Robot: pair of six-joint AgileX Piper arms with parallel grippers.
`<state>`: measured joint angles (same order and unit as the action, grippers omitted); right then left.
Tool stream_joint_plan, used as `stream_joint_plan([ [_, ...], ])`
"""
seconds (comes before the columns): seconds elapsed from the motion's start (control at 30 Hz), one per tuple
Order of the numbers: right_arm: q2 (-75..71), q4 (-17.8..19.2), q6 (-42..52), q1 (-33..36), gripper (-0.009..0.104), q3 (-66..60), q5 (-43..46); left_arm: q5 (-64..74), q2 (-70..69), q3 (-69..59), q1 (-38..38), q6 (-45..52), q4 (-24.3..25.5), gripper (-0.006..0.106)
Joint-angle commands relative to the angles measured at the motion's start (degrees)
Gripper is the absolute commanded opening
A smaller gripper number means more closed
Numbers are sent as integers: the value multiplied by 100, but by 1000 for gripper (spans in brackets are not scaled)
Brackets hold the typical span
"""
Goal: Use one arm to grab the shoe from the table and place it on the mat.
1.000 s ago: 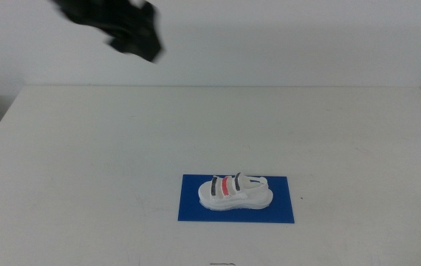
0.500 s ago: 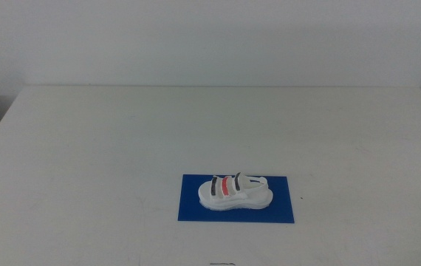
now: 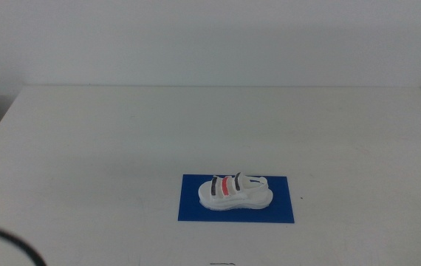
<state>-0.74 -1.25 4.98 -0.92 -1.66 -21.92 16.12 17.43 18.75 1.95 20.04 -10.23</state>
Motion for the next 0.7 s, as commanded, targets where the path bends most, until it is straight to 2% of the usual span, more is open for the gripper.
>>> stream_joint_plan([
  [0.0, -111, 48, 70, 13, 94, 106, 320, -516, -307, -159, -12, -33, -118, 91],
  [0.17, -111, 48, 70, 13, 94, 106, 320, -770, -672, -763, -12, -83, -45, 91],
  [0.4, -111, 48, 70, 13, 94, 106, 320, -1071, -1660, -1691, -6, -1409, 925, 91],
  [0.67, -111, 48, 70, 13, 94, 106, 320, -1039, -1941, -2025, -12, -1632, 1023, 91],
])
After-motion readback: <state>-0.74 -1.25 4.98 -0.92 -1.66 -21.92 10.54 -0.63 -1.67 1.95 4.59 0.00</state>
